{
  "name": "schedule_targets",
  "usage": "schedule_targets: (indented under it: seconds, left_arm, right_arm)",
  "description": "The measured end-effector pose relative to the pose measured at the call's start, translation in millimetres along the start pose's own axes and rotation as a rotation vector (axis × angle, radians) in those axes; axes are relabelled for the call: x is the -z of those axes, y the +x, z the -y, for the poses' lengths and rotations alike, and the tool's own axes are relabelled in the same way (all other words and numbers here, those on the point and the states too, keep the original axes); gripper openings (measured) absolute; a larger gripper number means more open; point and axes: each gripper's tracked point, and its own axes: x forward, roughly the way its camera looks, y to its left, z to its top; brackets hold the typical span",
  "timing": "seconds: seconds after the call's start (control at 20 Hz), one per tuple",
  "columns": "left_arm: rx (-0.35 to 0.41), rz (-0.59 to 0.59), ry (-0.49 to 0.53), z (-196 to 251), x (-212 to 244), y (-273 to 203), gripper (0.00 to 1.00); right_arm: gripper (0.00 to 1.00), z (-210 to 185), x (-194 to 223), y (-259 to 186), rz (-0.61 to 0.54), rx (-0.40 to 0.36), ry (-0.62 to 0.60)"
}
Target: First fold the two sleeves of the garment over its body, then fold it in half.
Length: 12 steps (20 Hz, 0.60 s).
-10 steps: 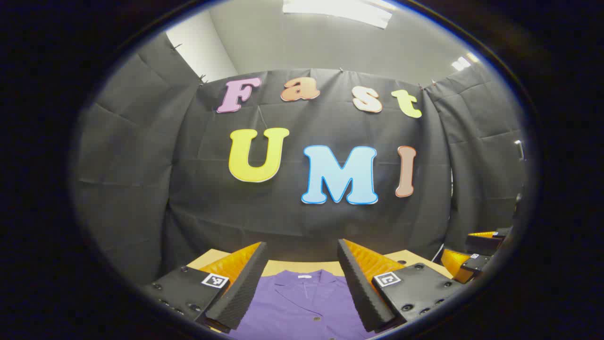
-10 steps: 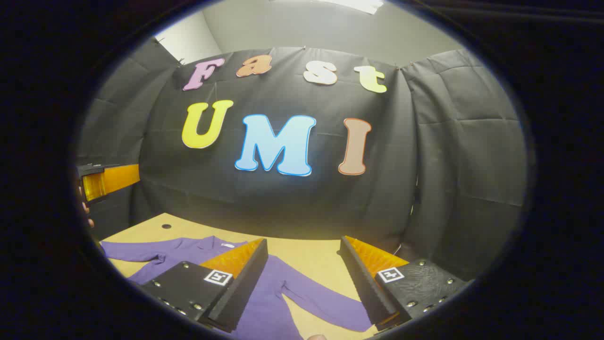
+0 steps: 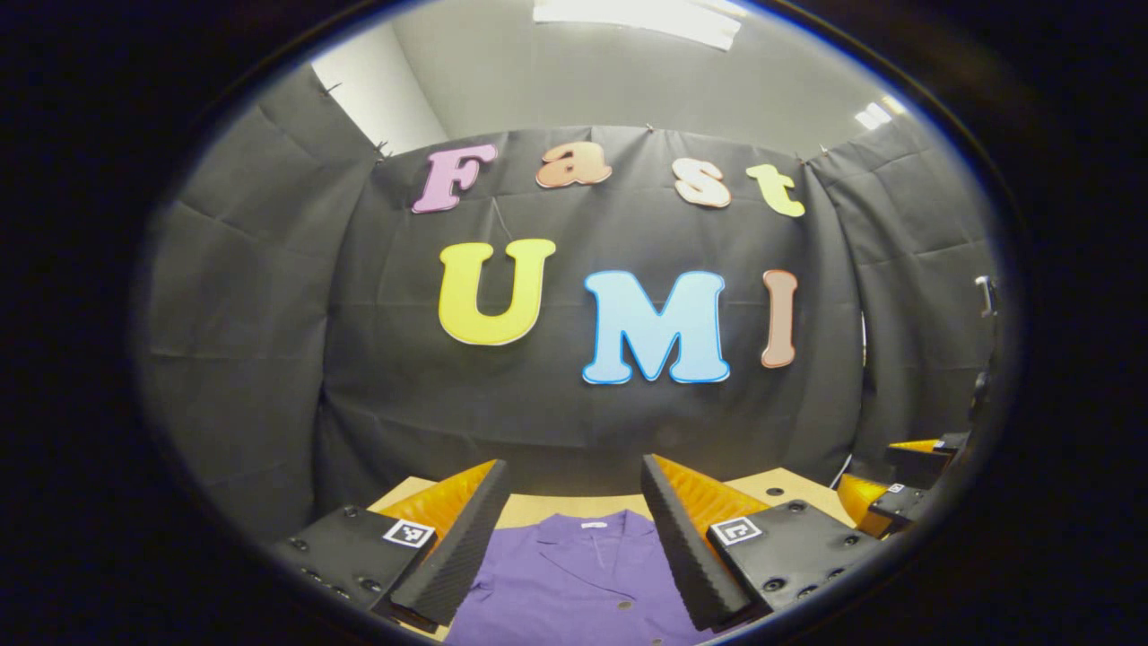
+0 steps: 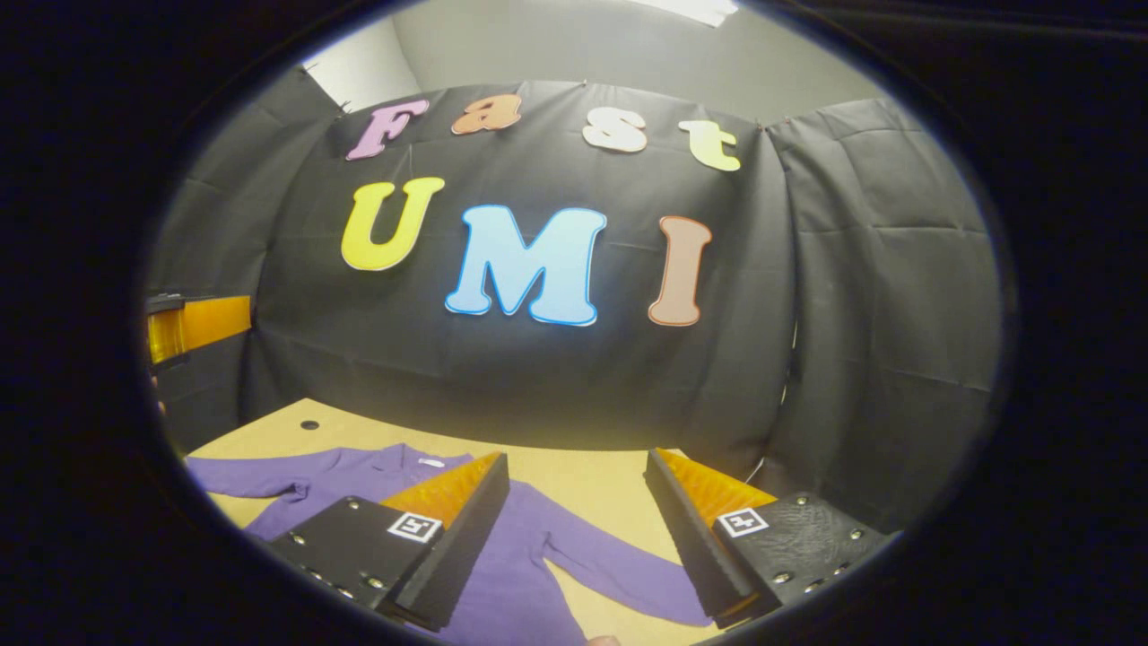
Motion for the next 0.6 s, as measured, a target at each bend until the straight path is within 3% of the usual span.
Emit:
schedule_targets:
  seconds: [0.1,0.2,0.3,0.35,0.6]
  left_arm:
    - [-0.001,-0.004,0.003,-6.2,1.8,2.2,0.94]
    - [-0.004,-0.002,0.003,-12.7,2.2,5.1,0.94]
    - [-0.005,-0.006,-0.001,-16.0,4.3,8.3,0.94]
    - [-0.005,-0.010,-0.005,-17.4,5.7,9.1,0.94]
    - [-0.015,-0.025,-0.012,-25.4,10.6,13.8,0.94]
  right_arm:
    - [0.93,-5.2,-1.3,2.3,-0.002,-0.003,-0.006]
    - [0.99,-10.3,-3.6,2.9,0.002,-0.008,-0.011]
    - [0.93,-12.3,-0.2,5.4,-0.010,-0.006,-0.008]
    - [0.96,-12.4,3.6,6.2,-0.022,-0.005,-0.003]
    - [0.93,6.8,23.1,10.5,-0.080,0.050,0.005]
